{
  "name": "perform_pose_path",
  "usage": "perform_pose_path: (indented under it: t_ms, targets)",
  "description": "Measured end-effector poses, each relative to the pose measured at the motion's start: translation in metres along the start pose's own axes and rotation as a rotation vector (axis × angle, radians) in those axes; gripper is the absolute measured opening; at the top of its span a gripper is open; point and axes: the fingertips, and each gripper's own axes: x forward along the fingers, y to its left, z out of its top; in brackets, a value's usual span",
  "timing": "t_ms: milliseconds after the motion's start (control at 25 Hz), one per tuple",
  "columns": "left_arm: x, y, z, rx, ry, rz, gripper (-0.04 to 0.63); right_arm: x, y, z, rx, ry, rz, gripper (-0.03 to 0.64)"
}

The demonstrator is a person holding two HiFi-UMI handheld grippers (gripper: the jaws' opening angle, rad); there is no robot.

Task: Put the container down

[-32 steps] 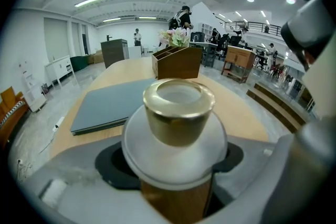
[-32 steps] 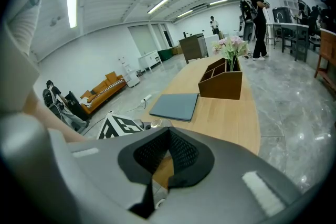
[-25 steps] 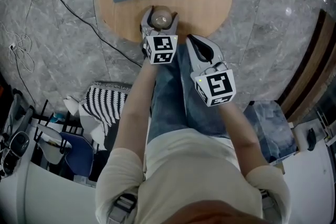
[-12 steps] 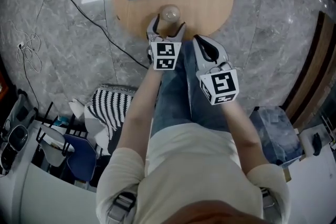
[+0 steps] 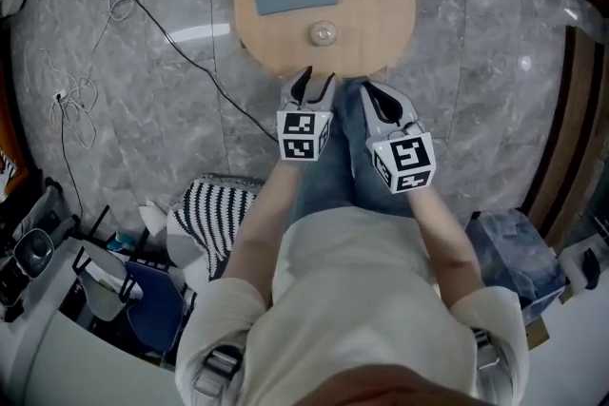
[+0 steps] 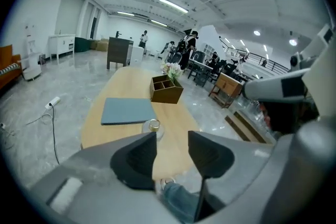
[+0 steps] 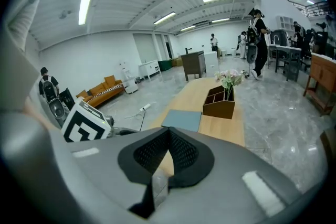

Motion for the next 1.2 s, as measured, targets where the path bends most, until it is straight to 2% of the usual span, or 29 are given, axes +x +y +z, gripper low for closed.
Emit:
perform_pose_path:
  t_ms: [120,200,320,560,800,1000,1200]
  targets:
    - [-0.030,-0.009,0.016,-0.008,-0.040,-0.029,0.110,-0.015,0.009,0.009,0.011,-0.021,-0.012,0.002]
    - [-0.051,-0.015,0.028,-0.001,-0.074,-0.042,0.092,-0.024,0.017,0.015,0.016,-0.033,-0.016,0.002]
    - [-0.082,-0.020,0.045,0.017,-0.111,-0.030,0.009,-0.039,0.029,0.026,0.016,-0.052,-0.016,0.002]
    - [-0.134,-0.031,0.065,0.023,-0.148,-0.050,0.003,-0.067,0.054,0.050,0.001,-0.098,0.006,0.002]
    - [-0.177,-0.041,0.066,0.038,-0.115,-0.030,0.003,-0.095,0.078,0.069,-0.021,-0.140,0.018,0.002]
    - [-0.201,-0.058,0.069,-0.029,-0.117,-0.101,0.003,-0.112,0.092,0.073,-0.020,-0.162,0.032,0.002]
    - [-0.220,-0.062,0.081,-0.021,-0.129,-0.105,0.003,-0.124,0.098,0.083,-0.033,-0.180,0.042,0.002]
